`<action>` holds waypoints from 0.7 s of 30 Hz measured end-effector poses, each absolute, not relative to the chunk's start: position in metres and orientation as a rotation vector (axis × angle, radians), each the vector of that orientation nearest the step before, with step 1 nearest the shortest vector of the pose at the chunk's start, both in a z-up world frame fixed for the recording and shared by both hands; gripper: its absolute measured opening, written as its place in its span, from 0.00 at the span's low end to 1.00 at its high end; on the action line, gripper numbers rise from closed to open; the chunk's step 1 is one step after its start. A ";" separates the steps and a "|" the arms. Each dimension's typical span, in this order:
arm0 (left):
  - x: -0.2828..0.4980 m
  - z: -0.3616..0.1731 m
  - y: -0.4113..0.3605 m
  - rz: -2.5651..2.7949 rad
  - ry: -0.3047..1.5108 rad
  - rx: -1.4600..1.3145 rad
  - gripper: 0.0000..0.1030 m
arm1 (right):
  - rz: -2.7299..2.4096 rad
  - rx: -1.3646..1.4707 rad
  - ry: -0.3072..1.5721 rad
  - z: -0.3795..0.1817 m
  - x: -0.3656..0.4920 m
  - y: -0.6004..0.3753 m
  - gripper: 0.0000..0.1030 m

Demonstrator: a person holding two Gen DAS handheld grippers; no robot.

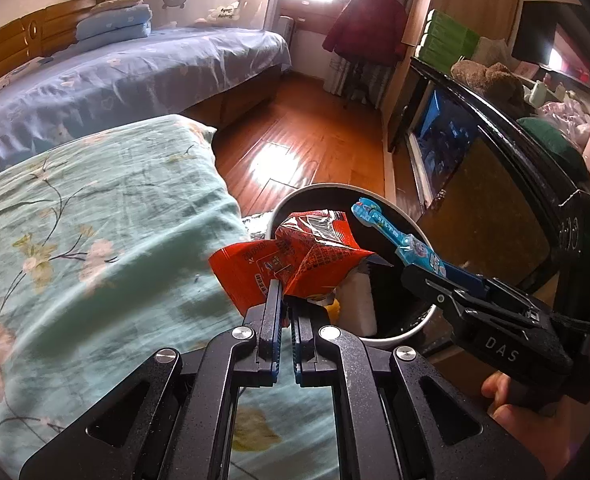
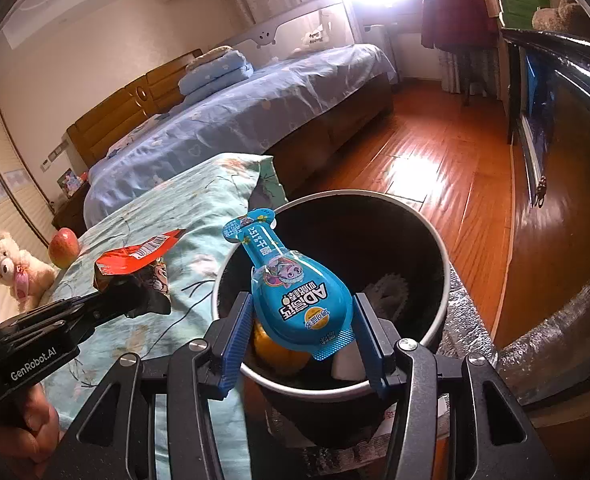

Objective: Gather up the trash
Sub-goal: 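Carry the red-orange wrapper and blue bottle over the black bin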

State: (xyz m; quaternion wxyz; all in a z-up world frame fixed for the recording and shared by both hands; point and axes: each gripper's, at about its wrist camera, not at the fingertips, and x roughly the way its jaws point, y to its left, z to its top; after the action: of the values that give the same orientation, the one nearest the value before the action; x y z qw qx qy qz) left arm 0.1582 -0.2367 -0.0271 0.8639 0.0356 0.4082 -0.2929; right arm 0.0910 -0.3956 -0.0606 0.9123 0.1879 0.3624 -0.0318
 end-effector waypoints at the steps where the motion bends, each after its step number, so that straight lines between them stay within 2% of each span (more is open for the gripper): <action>1: 0.159 -0.028 -0.238 -0.615 0.856 0.077 0.03 | -0.068 0.388 0.747 -0.061 0.091 -0.397 0.49; 21: 0.162 -0.030 -0.259 -0.641 0.862 0.094 0.03 | -0.094 0.387 0.759 -0.066 0.096 -0.411 0.49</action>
State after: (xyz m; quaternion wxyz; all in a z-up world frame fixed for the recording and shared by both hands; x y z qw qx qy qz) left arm 0.1623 -0.2586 -0.0297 0.8583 0.0445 0.4102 -0.3051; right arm 0.0956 -0.4108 -0.0665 0.9095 0.1877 0.3680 -0.0458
